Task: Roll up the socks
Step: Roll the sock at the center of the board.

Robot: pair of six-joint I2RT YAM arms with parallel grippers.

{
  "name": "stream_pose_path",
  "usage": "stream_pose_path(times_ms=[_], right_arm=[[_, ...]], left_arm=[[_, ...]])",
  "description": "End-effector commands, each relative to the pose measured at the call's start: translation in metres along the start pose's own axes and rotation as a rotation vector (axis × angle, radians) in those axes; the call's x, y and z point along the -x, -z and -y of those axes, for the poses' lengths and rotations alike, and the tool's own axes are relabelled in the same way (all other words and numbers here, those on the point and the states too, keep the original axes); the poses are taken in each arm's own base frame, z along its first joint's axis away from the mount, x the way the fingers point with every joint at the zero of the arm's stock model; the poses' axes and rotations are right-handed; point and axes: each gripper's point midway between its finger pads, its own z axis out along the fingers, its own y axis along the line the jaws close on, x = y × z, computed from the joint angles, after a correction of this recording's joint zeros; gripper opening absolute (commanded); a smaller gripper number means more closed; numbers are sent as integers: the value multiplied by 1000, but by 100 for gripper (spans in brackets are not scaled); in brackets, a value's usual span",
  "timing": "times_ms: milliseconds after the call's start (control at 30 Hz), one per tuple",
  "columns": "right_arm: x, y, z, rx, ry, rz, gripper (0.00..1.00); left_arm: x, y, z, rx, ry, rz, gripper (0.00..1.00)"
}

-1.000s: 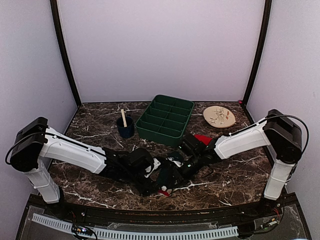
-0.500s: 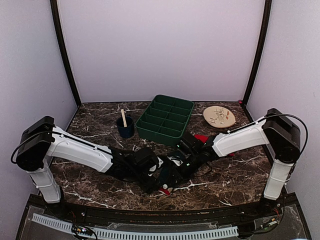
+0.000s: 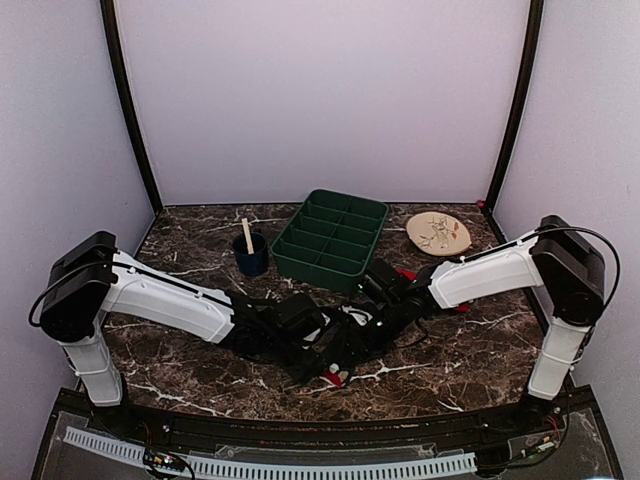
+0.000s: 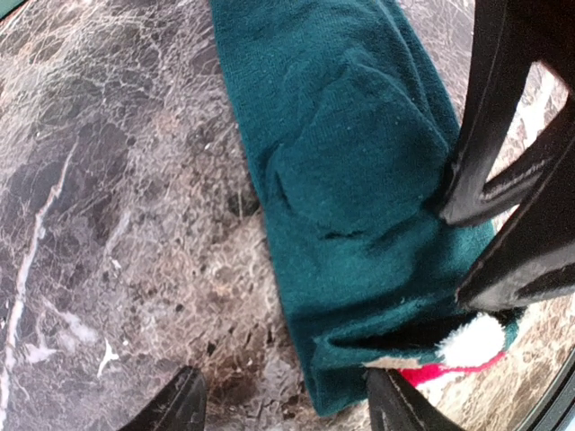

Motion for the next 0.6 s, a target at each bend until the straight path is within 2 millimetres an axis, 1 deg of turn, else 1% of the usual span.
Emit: stream_pose_path(times_ms=[0,100,300,500,533,567], right_arm=[[10,12,1,-4,-33,69,32],[13,15,3,-6,-63,94,33],[14,24,19,-60,-118,147,33],[22,48,24,-116,-119,260,34],[24,54,25,-129,-113,286,34],[26,65,22,-136,-100,324,34]], left_arm=[[-33,-10,-7,31,26,-129,63],[-35,-11,-6,26,34,-137,63],[-36,-13,-3,13,37,-148,63],[-39,-14,-1,1,36,-164,63],[-39,-14,-1,-2,35,-167,63],[-40,-14,0,-3,34,-174,63]])
